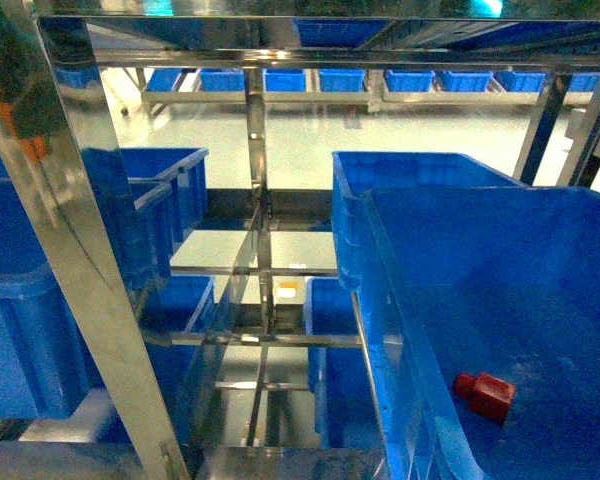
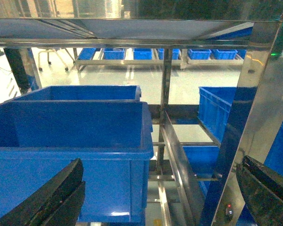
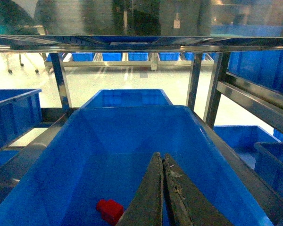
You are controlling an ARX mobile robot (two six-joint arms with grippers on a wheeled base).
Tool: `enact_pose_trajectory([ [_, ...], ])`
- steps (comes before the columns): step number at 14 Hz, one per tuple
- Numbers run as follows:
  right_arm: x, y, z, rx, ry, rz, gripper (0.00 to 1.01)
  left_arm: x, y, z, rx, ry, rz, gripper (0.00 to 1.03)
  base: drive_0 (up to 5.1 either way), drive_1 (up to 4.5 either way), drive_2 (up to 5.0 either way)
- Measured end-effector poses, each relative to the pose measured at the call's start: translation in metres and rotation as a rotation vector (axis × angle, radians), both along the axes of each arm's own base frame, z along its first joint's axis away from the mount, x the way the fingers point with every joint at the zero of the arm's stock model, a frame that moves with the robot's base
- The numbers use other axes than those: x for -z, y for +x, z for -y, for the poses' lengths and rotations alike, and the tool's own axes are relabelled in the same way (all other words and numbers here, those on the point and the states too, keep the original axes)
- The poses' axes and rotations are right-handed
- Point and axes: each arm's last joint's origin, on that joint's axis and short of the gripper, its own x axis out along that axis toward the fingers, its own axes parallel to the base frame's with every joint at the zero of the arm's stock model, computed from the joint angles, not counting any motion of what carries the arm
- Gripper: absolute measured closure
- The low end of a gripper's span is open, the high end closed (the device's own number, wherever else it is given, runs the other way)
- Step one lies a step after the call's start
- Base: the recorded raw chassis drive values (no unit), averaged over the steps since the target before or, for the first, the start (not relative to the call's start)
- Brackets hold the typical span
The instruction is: Pick red block from blue box to shelf
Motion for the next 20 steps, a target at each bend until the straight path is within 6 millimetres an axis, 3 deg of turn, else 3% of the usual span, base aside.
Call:
enact_pose_trajectory([
  [4,0.007,-0.011,0.000,-0.004,0.000,-0.058,1.00,0.000,0.000,0.000,0.000,0.000,0.000,0.05,0.0,0.00,0.0],
  [5,0.003,-0.015,0.000,-0.002,0.000,-0.006,1.00,0.000,0.000,0.000,0.000,0.000,0.000,0.05,0.0,0.00,0.0],
  [11,0.004,-0.015,0.000,-0.003,-0.001,-0.011,0.99,0.000,0.000,0.000,0.000,0.000,0.000,0.05,0.0,0.00,0.0],
  [19,0.004,-0.015,0.000,-0.003,0.000,-0.011,0.02,0.000,0.000,0.000,0.000,0.000,0.000,0.05,0.0,0.00,0.0],
  [20,0.004,-0.015,0.000,-0.003,0.000,-0.011,0.03,0.000,0.000,0.000,0.000,0.000,0.000,0.05,0.0,0.00,0.0],
])
